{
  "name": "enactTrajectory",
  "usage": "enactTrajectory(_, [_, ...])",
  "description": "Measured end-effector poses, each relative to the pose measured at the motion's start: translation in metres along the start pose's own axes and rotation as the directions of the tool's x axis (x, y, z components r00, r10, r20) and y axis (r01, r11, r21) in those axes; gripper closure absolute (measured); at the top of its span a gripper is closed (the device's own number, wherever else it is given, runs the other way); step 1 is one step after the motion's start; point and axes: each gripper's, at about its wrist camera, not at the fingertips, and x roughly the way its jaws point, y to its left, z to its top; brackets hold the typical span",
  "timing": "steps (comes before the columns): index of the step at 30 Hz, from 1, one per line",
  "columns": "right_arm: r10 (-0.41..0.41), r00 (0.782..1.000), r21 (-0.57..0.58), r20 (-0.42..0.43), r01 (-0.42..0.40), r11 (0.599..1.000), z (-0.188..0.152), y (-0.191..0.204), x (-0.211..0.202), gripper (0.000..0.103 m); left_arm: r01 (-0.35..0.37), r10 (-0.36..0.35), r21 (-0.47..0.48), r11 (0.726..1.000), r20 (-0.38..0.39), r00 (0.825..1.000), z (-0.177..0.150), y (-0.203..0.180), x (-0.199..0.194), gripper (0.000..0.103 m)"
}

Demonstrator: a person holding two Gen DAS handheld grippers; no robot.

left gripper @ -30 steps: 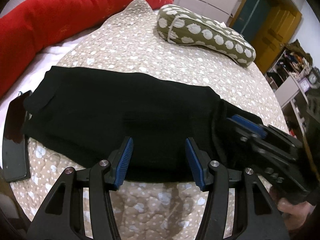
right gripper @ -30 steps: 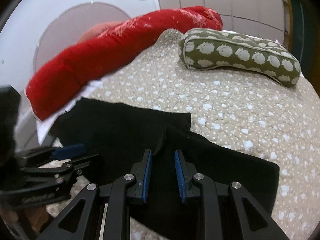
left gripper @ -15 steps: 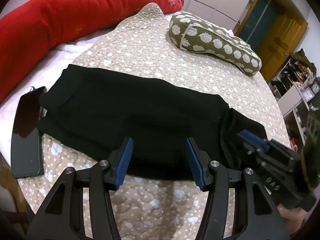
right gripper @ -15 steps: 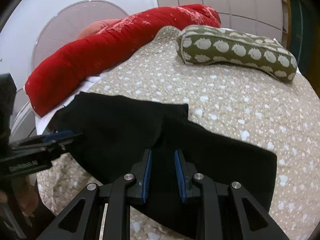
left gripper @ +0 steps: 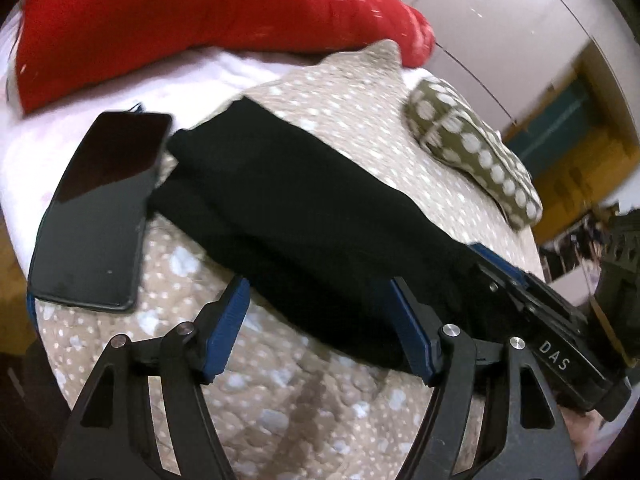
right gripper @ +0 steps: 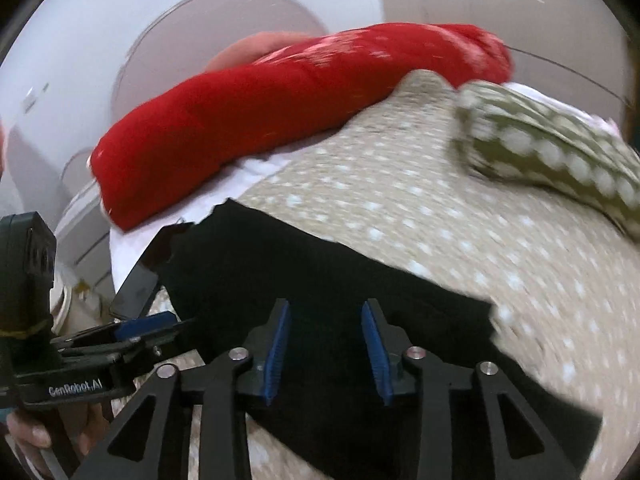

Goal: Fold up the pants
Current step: 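Press the folded pants flat with both grippers, then grasp the end of the folded black pants with the left gripper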

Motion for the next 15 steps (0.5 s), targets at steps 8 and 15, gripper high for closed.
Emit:
enactTrajectory(8, [0.079, 0.995, -0.056, -0.054, -0.082, 0.995, 0.041, 0.020, 0.054, 0.063, 0.011, -0.010, -0.103, 0.995, 0.008, 1.000, 0.010, 0.014, 0.018, 0.032])
enactTrajectory(15, [0.041, 0.996, 0.050, -0.078, -0.038, 0.998, 0.057, -0.012, 0.076, 0.063, 0.041, -0.040, -0.126, 0.991, 0.015, 0.999, 0.017, 0.013, 0.033, 0.021])
